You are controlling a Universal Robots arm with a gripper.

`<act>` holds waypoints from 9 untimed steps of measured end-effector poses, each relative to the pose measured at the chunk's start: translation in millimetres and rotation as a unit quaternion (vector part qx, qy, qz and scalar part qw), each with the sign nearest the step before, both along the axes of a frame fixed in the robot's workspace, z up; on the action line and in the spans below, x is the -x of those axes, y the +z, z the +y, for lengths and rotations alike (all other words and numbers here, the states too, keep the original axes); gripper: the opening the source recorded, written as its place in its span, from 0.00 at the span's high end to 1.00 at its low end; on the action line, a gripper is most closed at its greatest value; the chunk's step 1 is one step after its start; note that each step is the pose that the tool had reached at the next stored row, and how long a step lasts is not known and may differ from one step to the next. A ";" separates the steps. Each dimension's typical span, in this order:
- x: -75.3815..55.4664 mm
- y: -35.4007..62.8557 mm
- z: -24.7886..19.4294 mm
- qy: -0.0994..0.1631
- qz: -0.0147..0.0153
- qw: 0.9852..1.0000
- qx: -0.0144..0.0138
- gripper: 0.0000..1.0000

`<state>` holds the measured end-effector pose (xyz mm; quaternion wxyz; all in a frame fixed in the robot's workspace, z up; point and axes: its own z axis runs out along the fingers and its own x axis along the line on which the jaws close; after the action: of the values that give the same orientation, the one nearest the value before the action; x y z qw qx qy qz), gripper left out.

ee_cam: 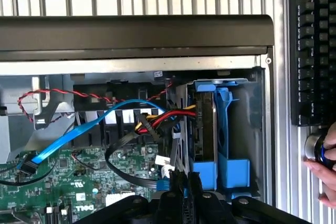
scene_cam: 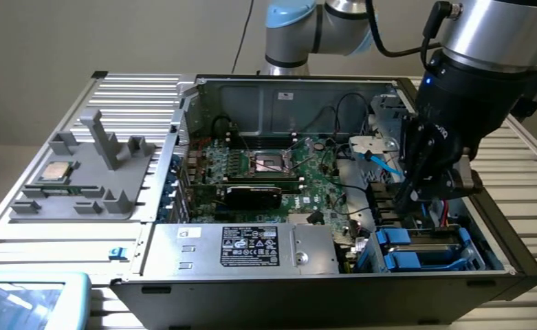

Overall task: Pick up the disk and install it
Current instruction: 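Insert the second disk wire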

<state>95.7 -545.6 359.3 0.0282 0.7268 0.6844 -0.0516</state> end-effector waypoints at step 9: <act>-27.4 -0.2 -3.1 0.000 0.011 1.000 0.000 0.84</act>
<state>123.2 -548.7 359.1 0.0205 0.7260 0.6848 -0.0599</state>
